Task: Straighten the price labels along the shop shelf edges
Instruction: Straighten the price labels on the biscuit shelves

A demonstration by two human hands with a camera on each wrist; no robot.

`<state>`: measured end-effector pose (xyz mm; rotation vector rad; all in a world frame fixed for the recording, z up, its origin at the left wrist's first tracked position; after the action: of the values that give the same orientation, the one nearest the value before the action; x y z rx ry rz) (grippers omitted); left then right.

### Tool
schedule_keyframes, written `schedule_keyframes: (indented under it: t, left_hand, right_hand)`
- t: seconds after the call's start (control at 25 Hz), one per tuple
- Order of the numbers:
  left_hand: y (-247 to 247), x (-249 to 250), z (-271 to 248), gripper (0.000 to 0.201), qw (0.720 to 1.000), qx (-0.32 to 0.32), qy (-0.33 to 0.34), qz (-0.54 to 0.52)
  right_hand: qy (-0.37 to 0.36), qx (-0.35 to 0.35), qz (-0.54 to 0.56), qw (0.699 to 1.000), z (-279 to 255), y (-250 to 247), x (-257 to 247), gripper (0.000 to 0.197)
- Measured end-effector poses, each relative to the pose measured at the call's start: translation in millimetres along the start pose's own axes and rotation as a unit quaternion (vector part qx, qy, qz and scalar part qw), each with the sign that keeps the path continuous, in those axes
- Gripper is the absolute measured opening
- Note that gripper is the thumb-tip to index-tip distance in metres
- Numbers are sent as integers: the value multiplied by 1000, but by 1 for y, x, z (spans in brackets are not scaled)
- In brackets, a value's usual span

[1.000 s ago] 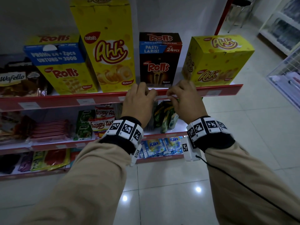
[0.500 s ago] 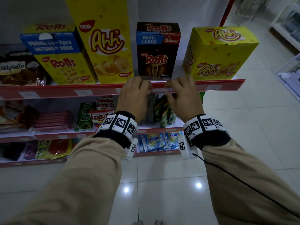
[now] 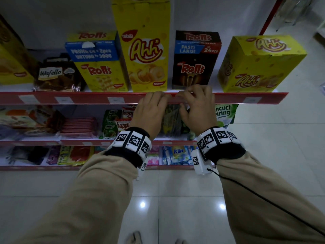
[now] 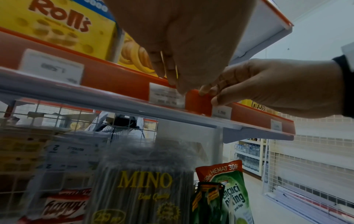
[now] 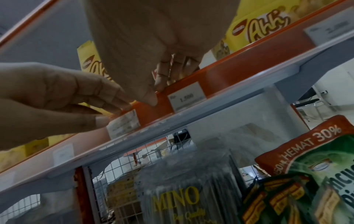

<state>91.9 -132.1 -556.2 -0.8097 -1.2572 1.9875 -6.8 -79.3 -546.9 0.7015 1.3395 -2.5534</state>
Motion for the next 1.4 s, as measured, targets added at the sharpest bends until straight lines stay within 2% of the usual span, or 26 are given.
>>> schedule_keyframes:
  t: [0.28,0.52,0.8,1.08,1.24,1.32,1.4]
  left_hand:
    - [1,-57,-19,52,1000,18,-14,16]
    - [9,-59,-15,48,1000,16,-7,4]
    - [11,-59,-17,46,999,46,-4,7]
    - [13,-58,-16,42,999,51,-11,-4]
    - [15,-59,-12,37,999,31,-5,-8]
    - [14,-63,-12,37,999,32,-8,-36]
    - [12,-67,-10,34,996,43,-14,-79]
  right_hand:
    - [-28,17,27,999,9,30,-37,28]
    - [-47,42,21,998,2,35,-45,31]
    - [-41,52,-12,998,0,38,-49,33]
    - [-24,12,-45,999,4,48,-47,30]
    - [0,5,-61,998,8,49,-45,20]
    - [5,18,-35,999,12,43,-43,15]
    - [20,41,42,998,14,35,-39,13]
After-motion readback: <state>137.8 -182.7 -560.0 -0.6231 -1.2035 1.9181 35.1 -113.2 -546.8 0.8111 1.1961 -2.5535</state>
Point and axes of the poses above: each hand's wrist, its own z-axis towards the middle knuckle, its own y-axis out of the palm, x = y × z, the point moved 10 cm from there along z, towards the middle knuckle, and after that the axes turned 15 degrees about z, right-handed, at the moved point
